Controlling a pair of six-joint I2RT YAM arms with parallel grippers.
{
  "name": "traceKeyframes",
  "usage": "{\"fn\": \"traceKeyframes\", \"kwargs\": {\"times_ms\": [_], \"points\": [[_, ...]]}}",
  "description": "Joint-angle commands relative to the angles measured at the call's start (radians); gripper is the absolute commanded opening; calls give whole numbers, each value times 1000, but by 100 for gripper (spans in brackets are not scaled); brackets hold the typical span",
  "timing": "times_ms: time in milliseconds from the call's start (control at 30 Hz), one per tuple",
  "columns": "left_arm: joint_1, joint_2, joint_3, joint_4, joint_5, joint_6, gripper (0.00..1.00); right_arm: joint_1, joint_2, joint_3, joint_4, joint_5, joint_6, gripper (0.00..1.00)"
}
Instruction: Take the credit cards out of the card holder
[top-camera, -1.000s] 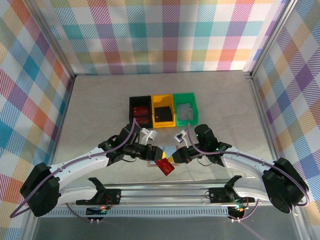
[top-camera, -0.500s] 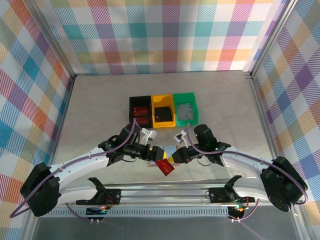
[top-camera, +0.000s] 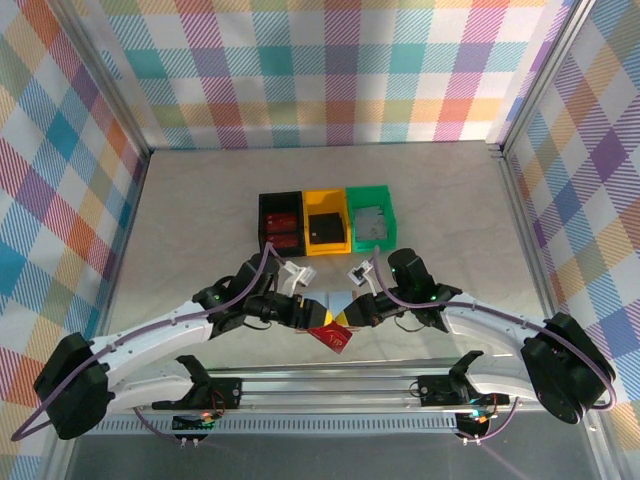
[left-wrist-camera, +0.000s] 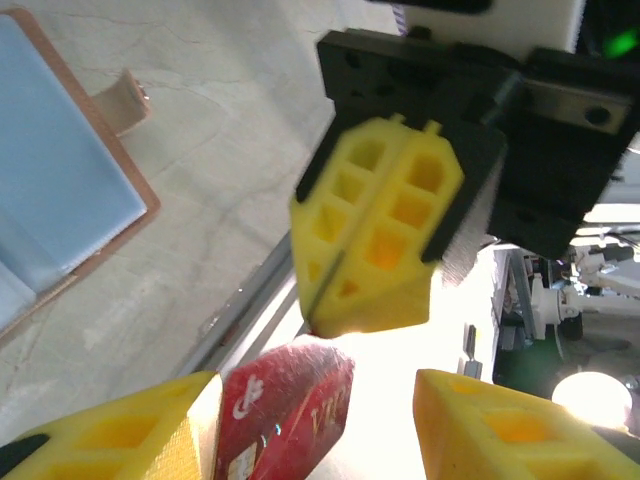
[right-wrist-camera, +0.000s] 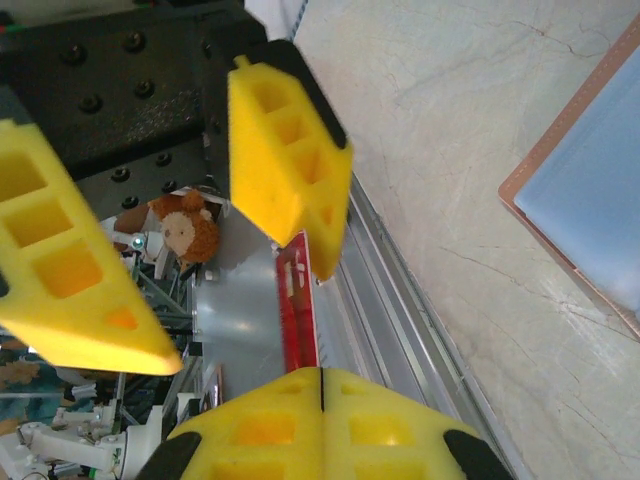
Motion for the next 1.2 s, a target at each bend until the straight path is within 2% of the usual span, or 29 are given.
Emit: {"fn": "traceKeyframes", "kwargs": {"times_ms": [0,233,567,833,967,1167], "points": [[-19,-75,-23,-19,5,-19,53,-5,-18,9,35,-35,-19,0],[-19,-115,-34,-84,-45,-4,49,-5,-3,9,51,-46,-13,0],[-22,-35,-46,5,18,-29,47,-6,2,17,48,-53,-12,0],[-21,-46,-62,31,28,-41,39,-5,20,34,44,-49,-19,0],[-21,-51,-73,54,37,-48,29,-5,31,38,49,-53,-20,0],[-21,-49,-80,72,36,-56,23,-5,32,37,55,-45,-18,0]]}}
